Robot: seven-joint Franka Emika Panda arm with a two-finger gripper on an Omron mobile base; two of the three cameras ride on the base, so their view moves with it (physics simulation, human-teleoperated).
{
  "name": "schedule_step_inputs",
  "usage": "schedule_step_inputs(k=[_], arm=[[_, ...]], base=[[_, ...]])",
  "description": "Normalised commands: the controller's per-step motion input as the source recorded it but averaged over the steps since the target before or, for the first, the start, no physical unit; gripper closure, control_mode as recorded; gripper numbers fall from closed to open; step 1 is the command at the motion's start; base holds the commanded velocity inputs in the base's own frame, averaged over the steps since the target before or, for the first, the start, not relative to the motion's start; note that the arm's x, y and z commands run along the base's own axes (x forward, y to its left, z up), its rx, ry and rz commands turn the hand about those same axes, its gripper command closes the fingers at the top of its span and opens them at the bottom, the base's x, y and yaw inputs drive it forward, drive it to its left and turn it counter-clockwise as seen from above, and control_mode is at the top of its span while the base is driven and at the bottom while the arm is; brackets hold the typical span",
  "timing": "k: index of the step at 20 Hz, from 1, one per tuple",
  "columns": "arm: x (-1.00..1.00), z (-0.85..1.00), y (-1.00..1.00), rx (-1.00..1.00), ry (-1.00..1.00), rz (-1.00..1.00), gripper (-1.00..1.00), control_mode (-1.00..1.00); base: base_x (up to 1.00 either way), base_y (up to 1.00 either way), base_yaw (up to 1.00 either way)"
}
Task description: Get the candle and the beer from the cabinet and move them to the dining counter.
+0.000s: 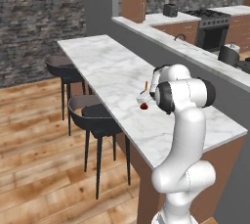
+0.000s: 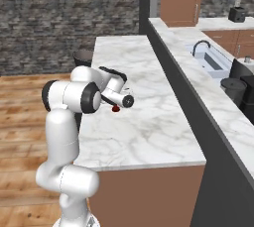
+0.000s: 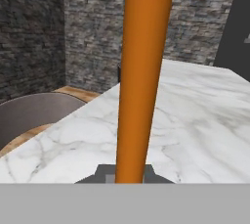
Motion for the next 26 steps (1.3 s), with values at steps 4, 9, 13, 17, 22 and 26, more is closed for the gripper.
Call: schedule_step_inputs(k=[4,9,13,17,22,26], arm=[[0.0,0.0,0.0,0.0,0.0,0.0,1.0,-1.0],[0.0,0.0,0.0,0.0,0.0,0.0,-1.0,-1.0],[0.0,0.0,0.0,0.0,0.0,0.0,-1.0,-1.0],[0.0,0.0,0.0,0.0,0.0,0.0,-1.0,-1.0],[0.0,0.0,0.0,0.0,0.0,0.0,-1.0,-1.0],[0.0,0.0,0.0,0.0,0.0,0.0,-1.0,-1.0]], base=[[0.0,0.0,0.0],[0.0,0.0,0.0],[0.0,0.0,0.0],[0.0,0.0,0.0],[0.0,0.0,0.0],[0.0,0.0,0.0]])
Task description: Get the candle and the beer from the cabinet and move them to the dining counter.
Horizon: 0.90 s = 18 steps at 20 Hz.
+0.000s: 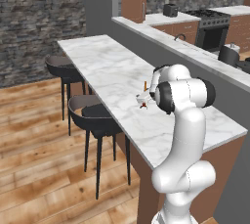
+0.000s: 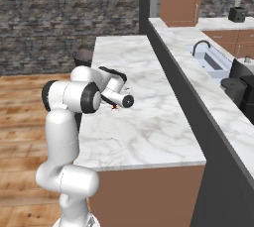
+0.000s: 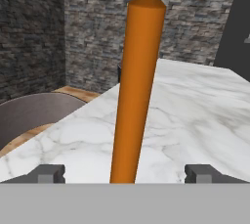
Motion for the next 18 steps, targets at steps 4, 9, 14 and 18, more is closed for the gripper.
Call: schedule_step_inputs(k=[4,9,14,18], arm=[[0.0,0.0,0.0,0.0,0.0,0.0,-1.0,-1.0],[0.03,0.24,-0.05,0.0,0.0,0.0,-1.0,-1.0],[-0.03,0.6,-0.25,0.0,0.0,0.0,-1.0,-1.0],[-0.18,0.69,-0.33,-0.01,0.0,-0.03,-1.0,-1.0]], base=[[0.0,0.0,0.0],[0.0,0.0,0.0],[0.0,0.0,0.0],[0.0,0.0,0.0]])
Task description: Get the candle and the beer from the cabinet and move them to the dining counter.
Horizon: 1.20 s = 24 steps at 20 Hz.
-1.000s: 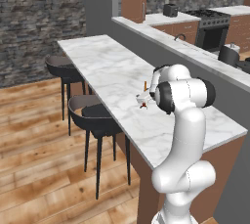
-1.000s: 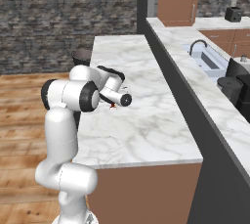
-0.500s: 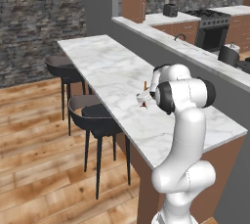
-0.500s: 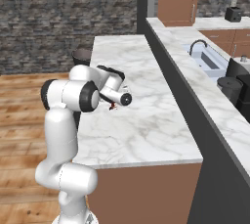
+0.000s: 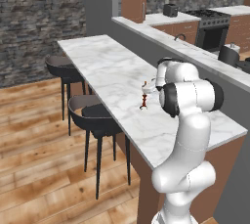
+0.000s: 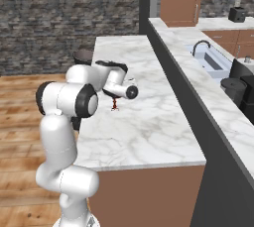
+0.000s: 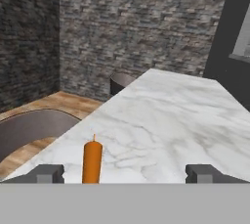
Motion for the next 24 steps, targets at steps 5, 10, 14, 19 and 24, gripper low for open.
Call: schedule_step_inputs(k=[5,10,14,19,24], arm=[[-0.33,0.91,-0.27,-0.03,0.01,-0.09,-1.0,-1.0],[-0.34,1.0,-0.03,-0.06,0.12,-0.21,-1.0,-1.0],[-0.38,1.0,0.0,-0.1,0.19,-0.24,-1.0,-1.0],[-0.48,1.0,0.0,-0.07,0.24,-0.22,-1.0,-1.0],[-0.55,1.0,0.0,-0.03,0.27,-0.26,-1.0,-1.0]], base=[[0.0,0.0,0.0],[0.0,0.0,0.0],[0.0,0.0,0.0],[0.0,0.0,0.0],[0.0,0.0,0.0]])
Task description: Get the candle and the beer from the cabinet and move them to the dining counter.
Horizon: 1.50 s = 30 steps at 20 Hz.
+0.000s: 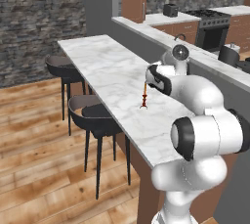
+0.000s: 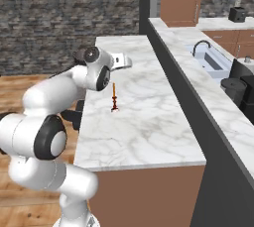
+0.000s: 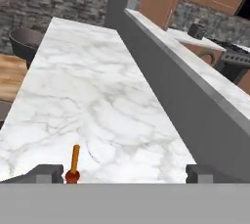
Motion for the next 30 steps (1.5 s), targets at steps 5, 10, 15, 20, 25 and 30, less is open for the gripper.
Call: schedule_step_inputs(k=[5,10,15,20,25,30], arm=[[-0.6,1.0,-0.01,0.0,0.26,-0.28,-1.0,-1.0],[-0.62,1.0,-0.12,0.02,0.25,-0.26,-1.0,-1.0],[-0.81,0.76,-0.42,0.14,0.16,-0.13,-1.0,-1.0],[-1.0,0.3,-0.42,0.24,0.04,-0.02,-1.0,-1.0],[-0.99,0.0,-0.03,0.18,0.0,0.0,-1.0,-1.0],[-0.86,0.0,0.0,0.14,0.0,0.0,-1.0,-1.0]], base=[[0.0,0.0,0.0],[0.0,0.0,0.0],[0.0,0.0,0.0],[0.0,0.0,0.0],[0.0,0.0,0.0],[0.0,0.0,0.0]])
